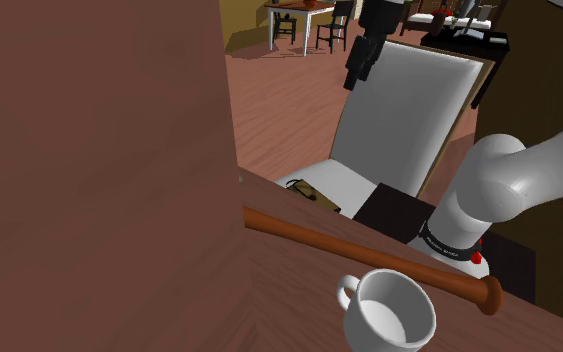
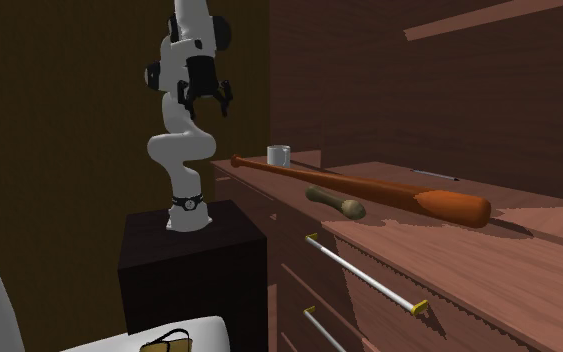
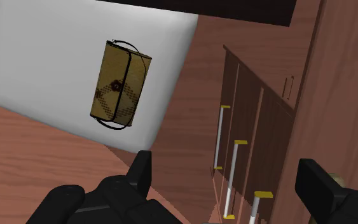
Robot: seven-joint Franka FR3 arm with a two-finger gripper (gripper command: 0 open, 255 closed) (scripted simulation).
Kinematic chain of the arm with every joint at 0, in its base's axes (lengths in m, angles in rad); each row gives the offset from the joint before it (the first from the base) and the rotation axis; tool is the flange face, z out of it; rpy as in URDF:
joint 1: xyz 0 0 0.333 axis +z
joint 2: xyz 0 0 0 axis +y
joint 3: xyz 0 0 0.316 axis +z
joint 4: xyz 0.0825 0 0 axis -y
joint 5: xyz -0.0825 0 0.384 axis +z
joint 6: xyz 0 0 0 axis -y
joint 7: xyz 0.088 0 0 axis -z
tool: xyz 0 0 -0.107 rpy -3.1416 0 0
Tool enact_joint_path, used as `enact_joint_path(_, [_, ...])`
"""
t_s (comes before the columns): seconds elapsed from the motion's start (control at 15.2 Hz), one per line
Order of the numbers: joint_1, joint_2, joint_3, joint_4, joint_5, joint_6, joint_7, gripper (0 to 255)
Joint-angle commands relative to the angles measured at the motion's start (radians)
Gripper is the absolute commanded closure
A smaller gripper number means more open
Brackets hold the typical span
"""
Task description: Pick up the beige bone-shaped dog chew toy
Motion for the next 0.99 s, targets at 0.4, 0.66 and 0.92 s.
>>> enact_joint_path(0.4, [0.016,0.162,0.109,0.021,0.031,0.141,0.095,0])
enact_joint_path(0.66, [0.019,0.288,0.18,0.062,0.032,0.225,0.162,0])
enact_joint_path(0.92, [0.017,0.427,0.249,0.123,0.012,0.299,0.235,0])
